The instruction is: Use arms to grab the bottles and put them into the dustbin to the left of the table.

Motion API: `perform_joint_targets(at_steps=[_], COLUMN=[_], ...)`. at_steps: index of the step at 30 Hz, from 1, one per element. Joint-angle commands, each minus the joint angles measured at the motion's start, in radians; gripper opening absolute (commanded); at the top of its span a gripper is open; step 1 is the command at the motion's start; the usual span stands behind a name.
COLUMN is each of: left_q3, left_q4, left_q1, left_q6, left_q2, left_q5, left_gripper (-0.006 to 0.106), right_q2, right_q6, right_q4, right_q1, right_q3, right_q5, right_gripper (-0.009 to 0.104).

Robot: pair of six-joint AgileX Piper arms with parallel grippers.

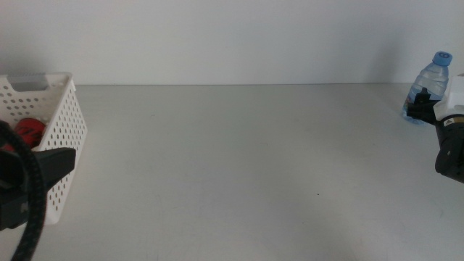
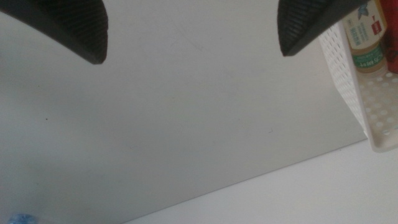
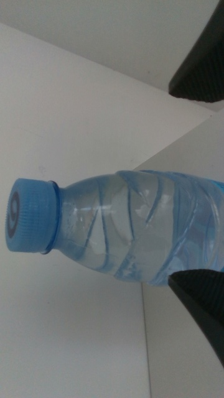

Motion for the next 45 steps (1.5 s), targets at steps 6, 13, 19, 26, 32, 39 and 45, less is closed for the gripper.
perform_joint_targets(at_steps=[6,13,19,26,32,39,45], left_q3=[-0.025,-0.025,-0.025,-0.025,-0.025,-0.025,-0.025], left_q4=[0.004,0.004,0.004,0.004,0.004,0.004,0.004], left_q1=[-0.008,-0.008,-0.008,-0.008,-0.008,-0.008,-0.008], left_q6=[-0.015,-0.015,-0.015,-0.015,-0.015,-0.015,-0.015], left_q2=[0.001,0.001,0.001,0.001,0.001,0.001,0.001], left_q5=[-0.075,-0.075,-0.075,-0.075,-0.075,-0.075,-0.075], left_gripper=[0.093,0.093,0.093,0.093,0.093,0.093,0.093], right_q2=[-0.005,0.048,0.112,0.185,0.175,0.052,-0.027], right_q6=[-0.004,0.028,0.028,0.018,-0.033,0.105,0.386], right_q4=[-0.018,-0.04,-0.042,-0.042,-0.063,-0.273,-0.639], right_q1=[-0.007,-0.007,-0.007,-0.007,0.006,0.108,0.258], right_q3=[-0.083,-0.147,-0.221,-0.352,-0.391,-0.405,-0.47], right_q5=[-0.063,-0.04,-0.039,-0.007,0.13,0.197,0.244], right_gripper=[0.075,0.075,0.075,0.074,0.009,-0.001,-0.001])
